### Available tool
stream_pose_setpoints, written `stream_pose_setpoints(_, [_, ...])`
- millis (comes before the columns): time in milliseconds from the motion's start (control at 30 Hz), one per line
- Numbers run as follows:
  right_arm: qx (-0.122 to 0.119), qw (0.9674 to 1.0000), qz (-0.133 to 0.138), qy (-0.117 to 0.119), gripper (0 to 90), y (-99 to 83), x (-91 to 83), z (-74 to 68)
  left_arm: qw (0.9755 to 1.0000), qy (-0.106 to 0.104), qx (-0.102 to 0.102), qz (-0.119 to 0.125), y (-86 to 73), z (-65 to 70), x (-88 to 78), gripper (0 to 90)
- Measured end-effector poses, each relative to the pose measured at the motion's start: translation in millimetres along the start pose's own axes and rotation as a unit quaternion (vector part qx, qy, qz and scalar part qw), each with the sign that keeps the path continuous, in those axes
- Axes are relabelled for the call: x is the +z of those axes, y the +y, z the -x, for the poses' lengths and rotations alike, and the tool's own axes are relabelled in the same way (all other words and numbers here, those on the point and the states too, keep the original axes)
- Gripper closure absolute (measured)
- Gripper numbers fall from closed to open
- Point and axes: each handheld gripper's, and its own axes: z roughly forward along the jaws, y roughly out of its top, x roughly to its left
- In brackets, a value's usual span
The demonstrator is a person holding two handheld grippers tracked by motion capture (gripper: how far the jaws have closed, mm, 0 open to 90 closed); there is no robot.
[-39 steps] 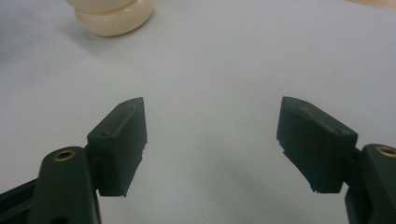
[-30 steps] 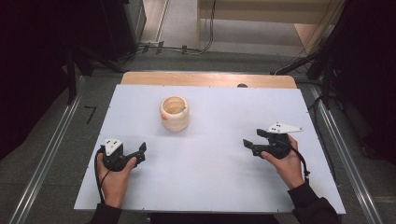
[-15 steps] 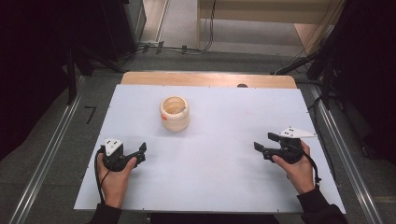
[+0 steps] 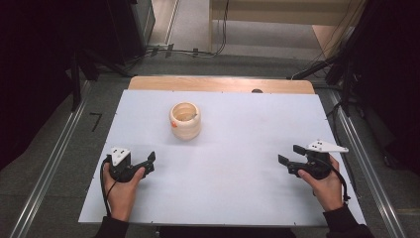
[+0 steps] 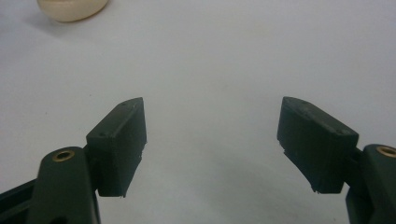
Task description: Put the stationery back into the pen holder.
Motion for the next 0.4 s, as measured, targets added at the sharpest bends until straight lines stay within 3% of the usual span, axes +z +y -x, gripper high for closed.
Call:
stream_pose_setpoints(300, [0.011, 0.9998, -0.004, -0.016, 22.4, -10.3, -9.0, 8.8, 1.0, 0.0, 0.0, 0.0, -0.1, 0.3, 0.0, 9.7])
stream_pose_setpoints(400, [0.011, 0.9993, 0.0, -0.036, 22.2, -12.9, -12.1, 11.1, 1.0, 0.0, 0.0, 0.0, -0.1, 0.1, 0.0, 9.7])
